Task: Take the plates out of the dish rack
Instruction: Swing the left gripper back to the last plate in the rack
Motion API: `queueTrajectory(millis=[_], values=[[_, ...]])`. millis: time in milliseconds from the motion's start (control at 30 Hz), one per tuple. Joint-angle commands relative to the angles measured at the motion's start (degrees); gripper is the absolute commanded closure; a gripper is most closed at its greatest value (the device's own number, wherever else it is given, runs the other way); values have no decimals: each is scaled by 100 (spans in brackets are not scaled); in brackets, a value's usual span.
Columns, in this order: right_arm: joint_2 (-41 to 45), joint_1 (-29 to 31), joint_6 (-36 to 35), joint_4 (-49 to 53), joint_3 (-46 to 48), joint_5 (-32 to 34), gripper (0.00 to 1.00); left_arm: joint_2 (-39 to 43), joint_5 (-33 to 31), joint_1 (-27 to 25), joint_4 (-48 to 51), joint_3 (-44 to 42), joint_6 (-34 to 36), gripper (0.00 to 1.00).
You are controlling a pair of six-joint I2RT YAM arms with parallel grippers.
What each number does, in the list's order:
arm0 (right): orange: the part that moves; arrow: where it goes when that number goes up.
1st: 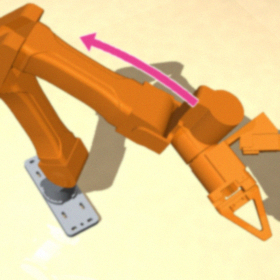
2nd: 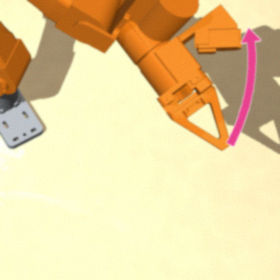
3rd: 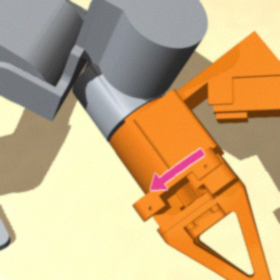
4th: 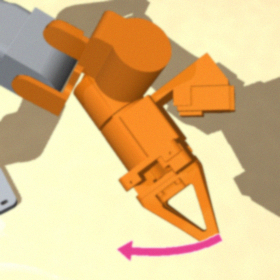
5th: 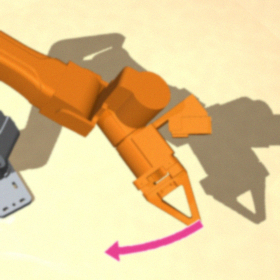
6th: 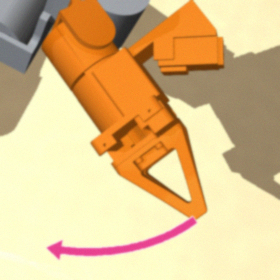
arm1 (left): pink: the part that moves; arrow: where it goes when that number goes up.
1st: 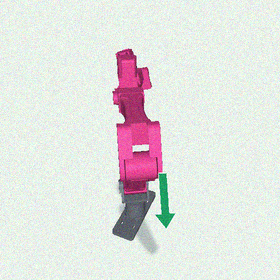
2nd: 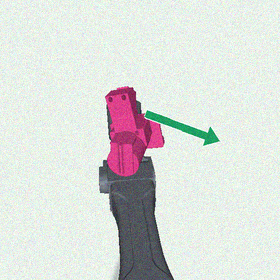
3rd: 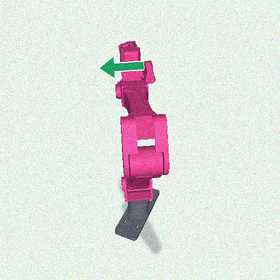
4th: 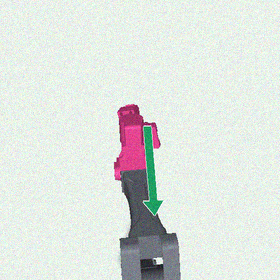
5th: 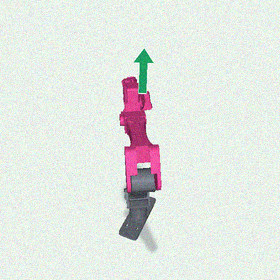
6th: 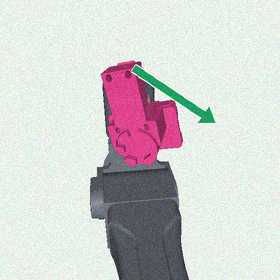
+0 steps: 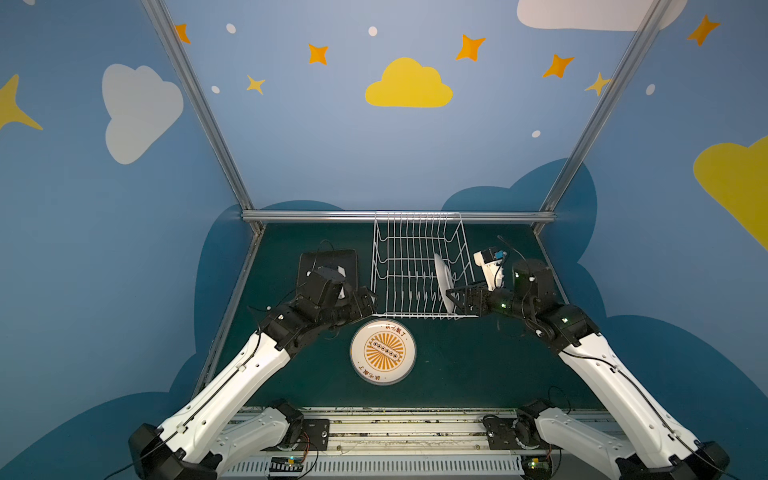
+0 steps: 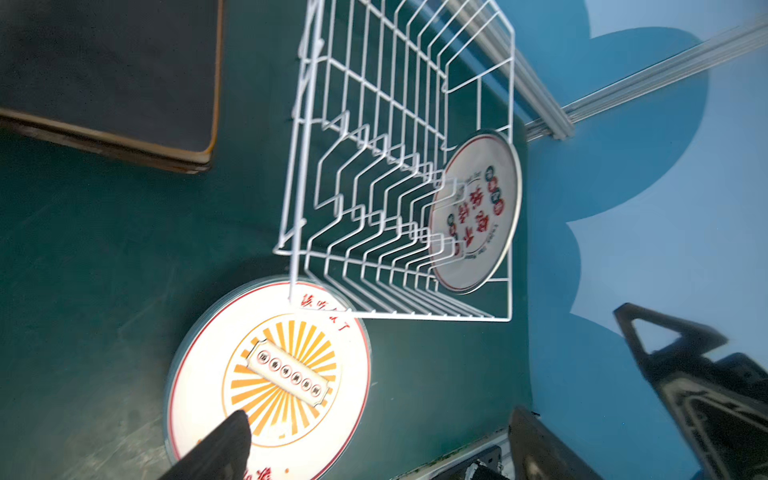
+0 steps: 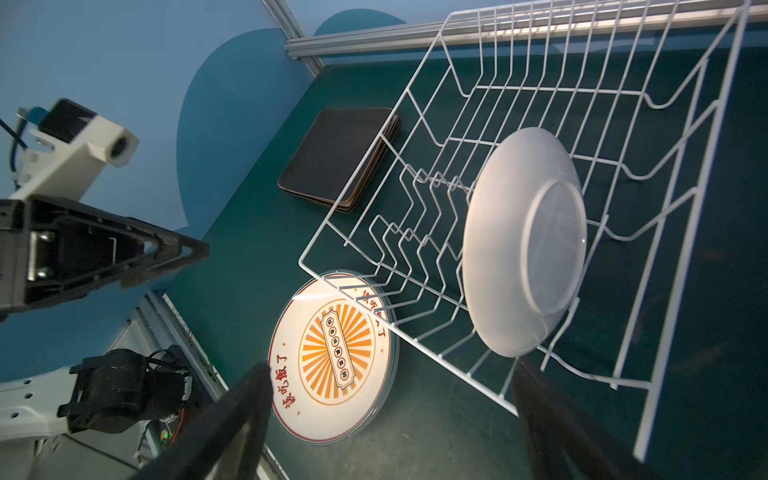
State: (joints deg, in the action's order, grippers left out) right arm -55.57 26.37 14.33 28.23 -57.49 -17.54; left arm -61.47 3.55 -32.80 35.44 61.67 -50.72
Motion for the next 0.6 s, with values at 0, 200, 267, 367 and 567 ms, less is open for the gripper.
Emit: queueTrajectory(millis=[0, 200, 267, 367, 567], values=[[271, 1, -35, 171, 147, 478, 10, -415, 262, -21, -281, 503, 444, 5], [514, -42, -5, 287, 338, 971, 10, -1531, 562, -108, -473, 1449, 759, 6], [594, -53, -18, 289, 419, 1078, 11, -1892, 641, -161, -544, 1711, 791, 8], [672, -87, -48, 315, 517, 1118, 11, -2436, 803, -239, -758, 1997, 759, 12], [574, -149, -339, 707, 406, 1337, 10, -3575, 872, -479, -581, 2935, 920, 20]])
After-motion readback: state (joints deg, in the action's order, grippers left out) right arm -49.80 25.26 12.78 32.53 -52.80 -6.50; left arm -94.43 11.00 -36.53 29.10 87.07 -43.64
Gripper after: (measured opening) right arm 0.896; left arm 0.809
